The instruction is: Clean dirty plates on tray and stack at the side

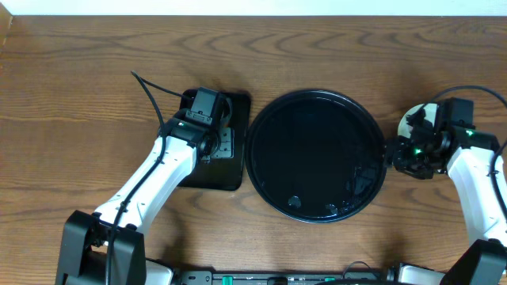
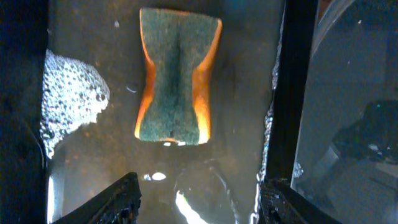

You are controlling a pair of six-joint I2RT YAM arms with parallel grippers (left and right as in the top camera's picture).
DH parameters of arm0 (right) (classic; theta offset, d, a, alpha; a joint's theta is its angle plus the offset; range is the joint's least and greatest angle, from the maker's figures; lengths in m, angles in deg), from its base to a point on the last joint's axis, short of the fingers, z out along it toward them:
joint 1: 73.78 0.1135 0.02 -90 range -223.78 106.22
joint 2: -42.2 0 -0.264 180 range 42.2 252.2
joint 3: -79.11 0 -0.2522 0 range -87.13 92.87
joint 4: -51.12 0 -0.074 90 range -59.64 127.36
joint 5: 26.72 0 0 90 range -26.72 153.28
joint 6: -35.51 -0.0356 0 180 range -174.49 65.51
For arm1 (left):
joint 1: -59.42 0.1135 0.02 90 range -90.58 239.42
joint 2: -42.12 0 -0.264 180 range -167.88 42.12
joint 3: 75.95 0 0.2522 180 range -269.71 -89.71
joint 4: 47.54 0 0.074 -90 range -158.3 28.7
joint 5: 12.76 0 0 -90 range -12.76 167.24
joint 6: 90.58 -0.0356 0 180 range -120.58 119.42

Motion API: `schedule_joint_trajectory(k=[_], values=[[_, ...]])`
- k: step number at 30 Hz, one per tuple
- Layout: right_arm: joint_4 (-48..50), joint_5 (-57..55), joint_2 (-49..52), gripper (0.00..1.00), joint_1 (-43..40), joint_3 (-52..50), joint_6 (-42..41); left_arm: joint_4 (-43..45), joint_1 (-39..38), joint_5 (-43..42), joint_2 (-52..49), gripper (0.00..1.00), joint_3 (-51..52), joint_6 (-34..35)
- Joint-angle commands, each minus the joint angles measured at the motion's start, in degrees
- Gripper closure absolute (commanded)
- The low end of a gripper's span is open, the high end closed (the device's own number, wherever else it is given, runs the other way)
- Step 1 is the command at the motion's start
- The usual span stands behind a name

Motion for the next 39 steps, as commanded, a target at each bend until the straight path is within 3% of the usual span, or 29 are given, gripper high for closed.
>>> schedule_joint_trajectory(k=[1, 5, 13, 19, 24, 29, 39], values=[[1.3, -0.4, 0.1, 0.29, 1.9, -0.2, 2.8, -1.4, 0.3, -0.4, -0.1, 0.36, 0.2, 0.5], [2.3, -2.3, 0.1, 0.01, 4.7, 0.6, 3.7, -4.2, 1.4, -0.4, 0.2, 0.29, -0.7, 0.3], [-2.5, -13.9, 0.1, 0.01, 9.7, 10.6, 3.8, -18.3, 8.3, -0.4, 0.2, 0.22, -9.7, 0.3], [-10.0, -14.1, -0.2, 0.01, 9.9, 16.6, 6.4, -26.6, 12.6, -0.4, 0.5, 0.21, -12.5, 0.3], [-10.1, -14.2, -4.0, 0.01, 9.9, 15.5, 3.9, -29.1, 12.5, -0.4, 4.0, 0.21, -11.1, -0.4], [-7.4, -15.1, -12.0, 0.01, 9.9, 11.8, 3.6, -27.3, 12.1, -0.4, 13.5, 0.21, -6.6, -1.3], [3.6, -18.9, -42.7, 0.01, 9.9, -7.3, 3.9, -17.7, 12.1, -0.4, 43.5, 0.20, 7.2, -2.9]])
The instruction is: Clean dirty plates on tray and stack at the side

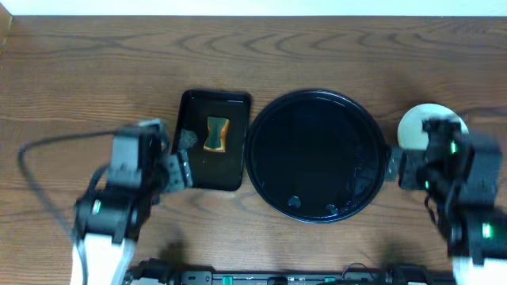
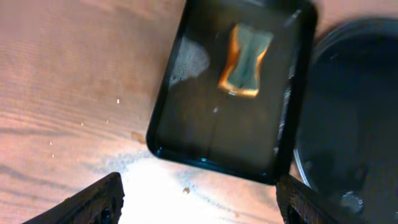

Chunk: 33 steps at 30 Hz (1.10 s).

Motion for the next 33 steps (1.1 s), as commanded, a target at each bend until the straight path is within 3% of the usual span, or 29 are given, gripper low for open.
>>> schedule_joint_trajectory(k=[1, 8, 19, 30, 33], values=[[0.5, -2.3, -7.9, 0.01, 0.7, -4.3, -0.2, 0.4, -0.1, 0.0, 8.3, 0.14, 3.2, -1.1], [-4.8, -2.2, -16.9, 0.01, 0.7, -6.4, -0.2, 0.2, -0.1, 0.0, 18.0, 0.13, 3.5, -1.1], [-16.2, -2.2, -17.0, 0.01, 0.7, -6.4, -0.2, 0.2, -0.1, 0.0, 19.0, 0.13, 3.5, -1.1], [-15.9, -2.2, -19.2, 0.01, 1.3, -6.4, -0.2, 0.2, -0.1, 0.0, 19.0, 0.13, 3.5, -1.1], [-11.5, -1.9, -21.7, 0.01, 2.8, -7.5, -0.4, 0.2, -0.1, 0.0, 19.0, 0.12, 3.5, -1.1]])
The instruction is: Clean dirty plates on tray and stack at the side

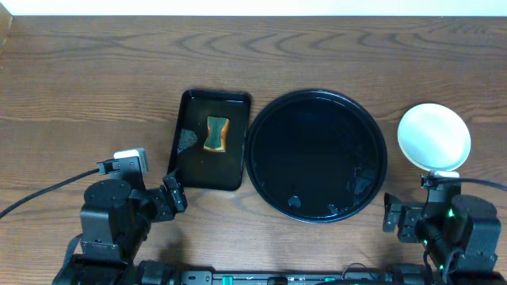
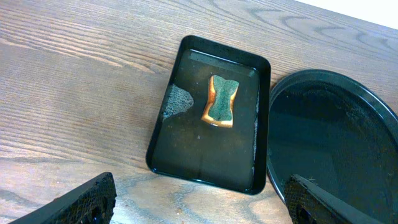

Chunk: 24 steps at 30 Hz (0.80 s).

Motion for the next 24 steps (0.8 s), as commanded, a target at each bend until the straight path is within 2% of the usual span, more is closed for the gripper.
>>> schedule_joint_trajectory(k=[1, 11, 16, 21, 24], values=[[5.4, -0.3, -3.7, 0.01, 2.3, -2.0, -0.3, 0.0, -0.1, 0.0, 0.1, 0.12, 0.7, -0.5], [40.1, -0.3, -22.4, 0.01, 7.4, -25.0, 2.0, 0.0, -0.1, 0.0, 0.1, 0.12, 0.7, -0.5], [55.7, -0.3, -26.1, 0.01, 7.6, -35.9, 2.1, 0.0, -0.1, 0.0, 0.1, 0.12, 0.7, -0.5], [66.6, -0.2, -26.1, 0.01, 7.5, -43.3, 5.6, 0.0, -0.1, 0.0, 0.1, 0.12, 0.7, -0.5], [66.5, -0.2, -26.1, 0.01, 7.5, -45.1, 9.0, 0.0, -0.1, 0.0, 0.1, 0.12, 0.7, -0.5]])
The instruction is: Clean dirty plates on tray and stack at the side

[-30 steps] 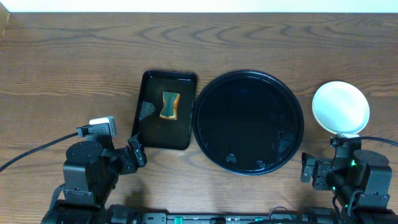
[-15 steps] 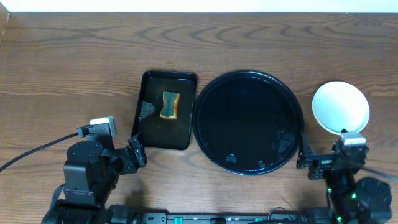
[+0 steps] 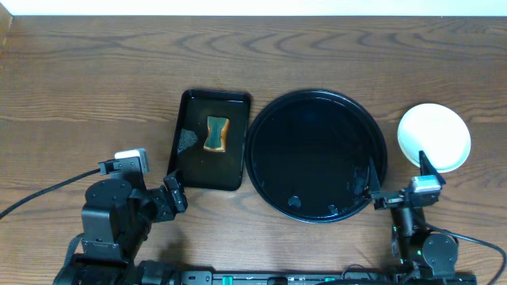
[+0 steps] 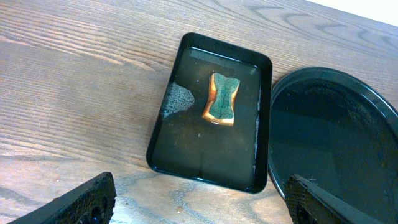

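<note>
The round black tray (image 3: 317, 154) holds no plates, only a wet sheen and a few drops. A white plate (image 3: 433, 136) lies on the table to the tray's right. The green-and-orange sponge (image 4: 222, 99) rests in the black rectangular basin (image 4: 158, 146) beside a patch of foam (image 4: 180, 99). My left gripper (image 4: 199, 205) is open, its fingers wide apart, drawn back near the table's front edge with nothing between them. The right arm (image 3: 416, 214) is folded at the front right; its jaws are not clear from above.
The basin (image 3: 181, 150) stands directly left of the tray (image 4: 336, 137), almost touching it. Bare wooden table (image 3: 79, 95) stretches to the left and back. A black cable (image 3: 47, 190) trails from the left arm across the front left.
The right arm has folded further in at the front right and now shows end-on. The left arm, sponge, tray and plate stand as before.
First my left gripper hung open low over the sponge in the basin and my right gripper was at the white plate right of the tray. Then both arms were back from them, the plate lying free. Both arms now sit at the front edge.
</note>
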You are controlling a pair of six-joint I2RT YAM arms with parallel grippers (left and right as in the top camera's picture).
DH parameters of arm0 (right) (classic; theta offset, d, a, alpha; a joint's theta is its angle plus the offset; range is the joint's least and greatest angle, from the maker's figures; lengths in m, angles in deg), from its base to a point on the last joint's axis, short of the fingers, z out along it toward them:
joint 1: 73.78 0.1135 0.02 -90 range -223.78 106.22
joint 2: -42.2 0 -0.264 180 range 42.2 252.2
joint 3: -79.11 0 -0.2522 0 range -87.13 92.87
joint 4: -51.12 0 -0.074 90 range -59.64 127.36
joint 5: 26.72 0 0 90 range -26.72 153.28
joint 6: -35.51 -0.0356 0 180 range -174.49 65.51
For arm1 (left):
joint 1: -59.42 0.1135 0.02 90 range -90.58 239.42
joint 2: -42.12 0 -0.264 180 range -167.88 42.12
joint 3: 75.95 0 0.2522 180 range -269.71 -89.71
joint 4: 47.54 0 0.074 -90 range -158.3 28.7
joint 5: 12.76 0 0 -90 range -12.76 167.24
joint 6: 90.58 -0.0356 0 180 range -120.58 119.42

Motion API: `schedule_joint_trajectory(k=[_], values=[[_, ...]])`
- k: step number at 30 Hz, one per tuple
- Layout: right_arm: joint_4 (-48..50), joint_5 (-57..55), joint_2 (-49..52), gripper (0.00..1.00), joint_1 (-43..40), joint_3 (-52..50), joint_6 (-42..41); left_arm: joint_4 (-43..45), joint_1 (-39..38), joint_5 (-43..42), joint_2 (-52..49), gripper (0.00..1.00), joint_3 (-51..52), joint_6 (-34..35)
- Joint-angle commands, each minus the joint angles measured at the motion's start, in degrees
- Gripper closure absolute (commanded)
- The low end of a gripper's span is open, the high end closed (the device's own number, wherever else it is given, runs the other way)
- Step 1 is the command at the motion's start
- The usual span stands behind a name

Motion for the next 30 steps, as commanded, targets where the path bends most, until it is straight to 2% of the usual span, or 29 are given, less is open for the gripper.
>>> schedule_joint_trajectory(k=[1, 5, 30], values=[[-1.6, -0.3, -0.4, 0.01, 0.5, -1.2, 5.2, 0.0, -0.1, 0.0, 0.1, 0.12, 0.3, -0.5], [-8.8, 0.0, -0.4, 0.01, 0.4, -1.2, 6.3, 0.0, -0.1, 0.0, 0.1, 0.12, 0.3, -0.5], [-8.2, 0.1, -0.1, 0.01, 0.5, -1.2, 5.2, 0.0, -0.1, 0.0, 0.1, 0.12, 0.3, -0.5]])
